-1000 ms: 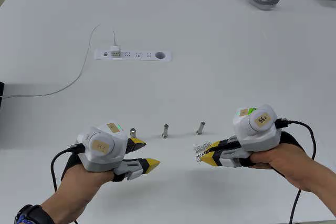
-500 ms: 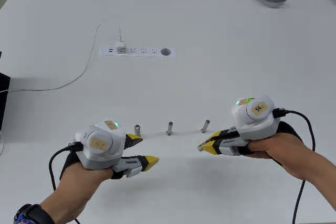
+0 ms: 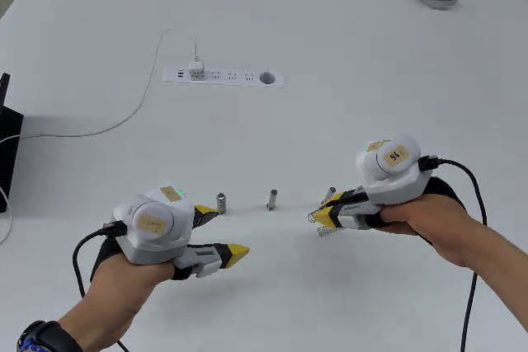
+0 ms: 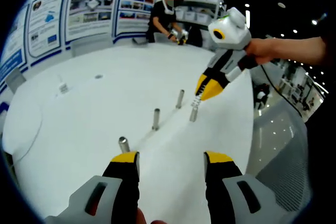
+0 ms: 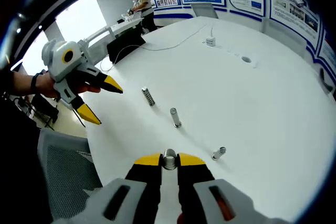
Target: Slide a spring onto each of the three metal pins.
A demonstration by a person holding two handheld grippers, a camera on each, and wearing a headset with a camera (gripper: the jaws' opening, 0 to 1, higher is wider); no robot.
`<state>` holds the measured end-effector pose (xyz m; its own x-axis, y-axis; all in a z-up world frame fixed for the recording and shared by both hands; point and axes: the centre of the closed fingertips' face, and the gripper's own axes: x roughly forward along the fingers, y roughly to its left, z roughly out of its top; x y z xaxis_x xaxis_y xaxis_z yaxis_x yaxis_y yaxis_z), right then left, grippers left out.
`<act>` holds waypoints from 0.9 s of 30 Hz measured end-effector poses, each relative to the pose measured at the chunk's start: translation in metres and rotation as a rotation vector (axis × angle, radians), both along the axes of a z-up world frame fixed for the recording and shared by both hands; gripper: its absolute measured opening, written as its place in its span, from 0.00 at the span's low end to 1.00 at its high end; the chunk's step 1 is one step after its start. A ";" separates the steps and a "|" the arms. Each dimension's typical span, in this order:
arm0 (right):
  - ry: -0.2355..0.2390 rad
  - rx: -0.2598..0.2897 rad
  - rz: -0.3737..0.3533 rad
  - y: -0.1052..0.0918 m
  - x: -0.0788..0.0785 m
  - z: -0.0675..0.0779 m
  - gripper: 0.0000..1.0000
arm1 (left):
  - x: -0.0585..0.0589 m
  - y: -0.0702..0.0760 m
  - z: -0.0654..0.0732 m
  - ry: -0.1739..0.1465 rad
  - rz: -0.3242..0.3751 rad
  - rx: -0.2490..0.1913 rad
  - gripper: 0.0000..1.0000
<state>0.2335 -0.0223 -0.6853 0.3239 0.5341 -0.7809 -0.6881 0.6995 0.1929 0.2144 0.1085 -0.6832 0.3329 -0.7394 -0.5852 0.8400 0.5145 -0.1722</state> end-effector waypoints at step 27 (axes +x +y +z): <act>-0.037 -0.026 0.029 0.025 0.039 0.000 0.12 | -0.001 0.016 0.002 0.002 0.044 0.004 0.60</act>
